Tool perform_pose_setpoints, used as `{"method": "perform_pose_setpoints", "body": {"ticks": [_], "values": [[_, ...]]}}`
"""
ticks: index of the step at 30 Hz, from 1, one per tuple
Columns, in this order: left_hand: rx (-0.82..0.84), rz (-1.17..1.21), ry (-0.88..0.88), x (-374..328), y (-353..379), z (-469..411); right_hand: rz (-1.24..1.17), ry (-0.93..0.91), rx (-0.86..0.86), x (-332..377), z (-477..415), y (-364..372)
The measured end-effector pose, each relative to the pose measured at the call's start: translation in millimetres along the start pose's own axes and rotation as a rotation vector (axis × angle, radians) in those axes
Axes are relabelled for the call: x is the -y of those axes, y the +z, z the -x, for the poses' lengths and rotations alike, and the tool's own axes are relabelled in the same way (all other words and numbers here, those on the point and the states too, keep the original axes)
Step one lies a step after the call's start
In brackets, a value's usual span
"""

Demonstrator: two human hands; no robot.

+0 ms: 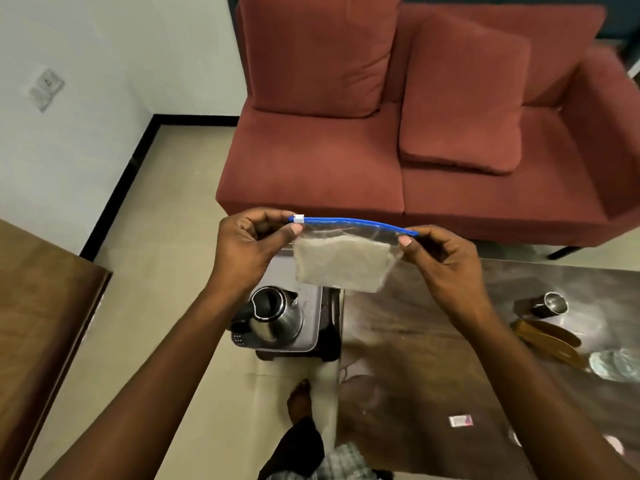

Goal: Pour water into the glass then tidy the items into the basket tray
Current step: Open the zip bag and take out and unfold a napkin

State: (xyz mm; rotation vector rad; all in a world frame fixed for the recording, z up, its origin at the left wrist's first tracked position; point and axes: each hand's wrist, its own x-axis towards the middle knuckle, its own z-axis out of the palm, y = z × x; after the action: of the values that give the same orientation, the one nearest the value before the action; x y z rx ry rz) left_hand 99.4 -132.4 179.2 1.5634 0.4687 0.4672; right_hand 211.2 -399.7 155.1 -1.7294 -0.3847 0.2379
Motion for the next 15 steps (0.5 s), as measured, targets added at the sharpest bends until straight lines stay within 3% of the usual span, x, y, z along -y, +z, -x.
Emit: {"method": "perform_pose_setpoints", "body": {"ticks": [15], "values": [[-0.06, 0.055, 0.033, -49, 94, 155, 0.069, -0.115, 0.134, 35, 93, -127]]}}
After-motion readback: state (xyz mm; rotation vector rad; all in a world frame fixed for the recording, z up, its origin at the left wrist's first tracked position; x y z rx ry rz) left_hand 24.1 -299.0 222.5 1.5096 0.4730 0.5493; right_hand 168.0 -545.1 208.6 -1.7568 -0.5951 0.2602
